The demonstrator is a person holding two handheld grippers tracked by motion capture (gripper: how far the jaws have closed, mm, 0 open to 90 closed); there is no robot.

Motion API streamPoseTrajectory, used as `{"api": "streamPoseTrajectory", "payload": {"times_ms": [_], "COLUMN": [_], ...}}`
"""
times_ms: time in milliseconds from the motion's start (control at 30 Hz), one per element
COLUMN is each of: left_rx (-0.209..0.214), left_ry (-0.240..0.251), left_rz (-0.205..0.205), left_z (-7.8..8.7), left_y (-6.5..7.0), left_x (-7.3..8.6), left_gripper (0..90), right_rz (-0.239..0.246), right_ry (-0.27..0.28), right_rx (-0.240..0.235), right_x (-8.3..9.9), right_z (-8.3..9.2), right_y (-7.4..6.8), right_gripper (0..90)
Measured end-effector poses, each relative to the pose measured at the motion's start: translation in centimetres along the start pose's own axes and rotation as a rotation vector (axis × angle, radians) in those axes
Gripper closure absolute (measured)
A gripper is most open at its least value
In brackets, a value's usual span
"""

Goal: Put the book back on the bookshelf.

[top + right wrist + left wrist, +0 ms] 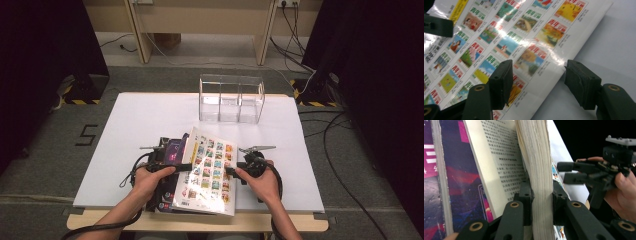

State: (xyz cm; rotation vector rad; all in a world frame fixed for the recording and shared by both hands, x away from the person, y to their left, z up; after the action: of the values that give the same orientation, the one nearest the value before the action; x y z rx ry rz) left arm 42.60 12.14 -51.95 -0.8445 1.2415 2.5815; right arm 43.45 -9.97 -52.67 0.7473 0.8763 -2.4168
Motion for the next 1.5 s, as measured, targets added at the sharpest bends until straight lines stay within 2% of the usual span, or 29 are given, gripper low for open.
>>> {"api": "streamPoseTrajectory", "payload": {"times_ms": [67, 300, 500, 600, 733, 867, 1033, 1133, 1233, 1333, 1400, 1500], "left_rx": [-0.001, -0.016, -0.024, -0.037, -0.044, -0.057, -0.067, -0.070, -0.074, -0.073, -0.075, -0.079], "left_ry": [0.006, 0.032, 0.042, 0.032, 0.017, 0.002, -0.018, -0.032, -0.037, -0.042, -0.043, -0.032], "left_rz": [-0.001, -0.014, -0.009, 0.005, 0.011, 0.002, -0.002, -0.009, -0.012, -0.015, -0.016, -0.006], "left_z": [0.0, 1.0, 1.7, 1.9, 2.0, 2.0, 1.9, 1.9, 1.8, 1.8, 1.8, 1.8], "left_y": [0.0, -0.7, -1.5, -2.2, -2.6, -2.7, -3.0, -3.1, -3.1, -3.1, -3.1, -3.1], "left_x": [0.0, -0.3, -0.4, -0.4, -0.4, -0.5, -0.5, -0.6, -0.6, -0.7, -0.7, -0.6], "left_gripper": [75.6, 75.5, 75.5, 75.2, 74.7, 72.4, 69.1, 68.6, 68.2, 67.7, 67.7, 67.8], "right_rz": [-0.004, -0.008, -0.030, -0.051, -0.067, -0.104, -0.122, -0.155, -0.161, -0.205, -0.210, -0.191], "right_ry": [0.011, 0.018, 0.012, -0.006, -0.006, -0.024, -0.024, -0.014, -0.015, -0.002, -0.002, -0.017], "right_rx": [0.002, 0.011, 0.004, -0.023, -0.042, -0.063, -0.066, -0.064, -0.067, -0.081, -0.077, -0.047], "right_x": [-1.0, -2.6, -3.7, -4.2, -4.9, -5.8, -6.3, -6.9, -7.2, -8.0, -8.2, -8.3], "right_z": [-0.1, -0.1, -1.2, -2.4, -3.1, -3.7, -4.3, -4.6, -4.8, -5.1, -5.3, -5.3], "right_y": [0.4, 1.0, 1.6, 1.8, 1.9, 2.4, 2.6, 3.1, 3.3, 3.9, 3.9, 3.8], "right_gripper": [40.6, 41.2, 41.2, 41.1, 40.6, 40.5, 38.3, 37.9, 37.9, 39.5, 39.5, 40.0]}}
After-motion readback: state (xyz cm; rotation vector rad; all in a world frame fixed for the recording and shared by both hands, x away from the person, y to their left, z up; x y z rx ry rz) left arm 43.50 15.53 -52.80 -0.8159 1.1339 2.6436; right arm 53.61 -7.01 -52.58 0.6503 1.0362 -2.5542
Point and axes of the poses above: each handheld gripper's, and its own axes: z roughly backward along the jaws, x roughly out of its underside, y roughly to its right, the point moved 8 cm from there along -z, roughly forward along the jaws, and after that the axes turned 7 degrees about -x, right-handed, at the moved point
